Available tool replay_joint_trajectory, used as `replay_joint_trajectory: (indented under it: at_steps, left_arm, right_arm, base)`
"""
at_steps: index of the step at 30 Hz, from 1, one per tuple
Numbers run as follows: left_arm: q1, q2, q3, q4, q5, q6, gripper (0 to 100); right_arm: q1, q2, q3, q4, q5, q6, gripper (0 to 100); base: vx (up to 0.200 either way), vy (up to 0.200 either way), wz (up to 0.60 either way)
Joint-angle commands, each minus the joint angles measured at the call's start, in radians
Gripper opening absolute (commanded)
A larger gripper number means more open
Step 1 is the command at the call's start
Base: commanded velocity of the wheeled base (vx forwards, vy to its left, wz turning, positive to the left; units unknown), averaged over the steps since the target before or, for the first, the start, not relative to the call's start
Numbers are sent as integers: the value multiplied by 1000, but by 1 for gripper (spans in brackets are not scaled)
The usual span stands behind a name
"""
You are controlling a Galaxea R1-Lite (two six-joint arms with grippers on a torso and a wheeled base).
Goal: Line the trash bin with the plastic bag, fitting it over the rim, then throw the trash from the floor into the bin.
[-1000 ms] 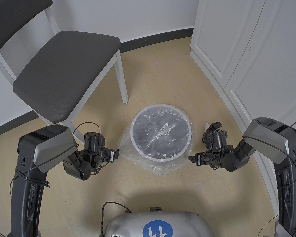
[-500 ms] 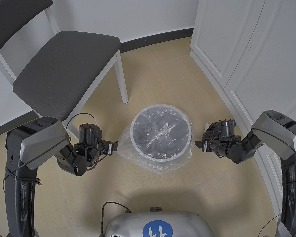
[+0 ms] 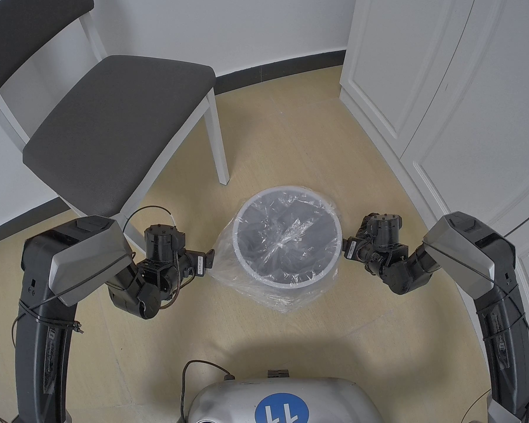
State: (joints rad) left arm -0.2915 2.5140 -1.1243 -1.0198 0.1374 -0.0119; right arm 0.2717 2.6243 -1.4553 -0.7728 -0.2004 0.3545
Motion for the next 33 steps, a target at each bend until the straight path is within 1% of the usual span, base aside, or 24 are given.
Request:
replay_joint_trajectory:
  at_steps: [1,9,12,16,19,23,25,27,29,33]
  left_arm:
    - [0,9,0,-3,1,0,100]
    - [0,5,0,-5,1,-3,100]
    - [0,0,1,-10,1,-3,100]
    - [3,-23,9,-10,-1,-3,100]
    - [5,-34,11,-10,-1,-5,100]
    - [6,-43,15,-10,-2,-5,100]
    - [6,-43,18,-10,-2,-5,100]
    - [6,-43,18,-10,-2,-5,100]
    - [8,-43,18,-10,-2,-5,100]
    - [9,-43,17,-10,-2,-5,100]
  right_arm:
    - [0,99,-42,1,-2,-5,100]
    - [-11,89,-39,1,-2,-9,100]
    - [-32,33,-17,1,1,-11,100]
    - [-72,-95,56,20,18,-9,100]
    - [-85,-161,98,46,47,-9,100]
    - [-88,-247,115,167,92,8,100]
    - [-78,-268,115,216,121,51,100]
    - [-68,-271,112,234,156,101,100]
    - [-60,-267,108,239,190,130,100]
    - [-57,-265,115,239,219,136,100]
  base:
    - [0,0,0]
    - [0,0,0]
    - [0,0,0]
    - [0,0,0]
    - [0,0,0]
    - [0,0,0]
    - [0,0,0]
    - [0,0,0]
    - [0,0,0]
    - [0,0,0]
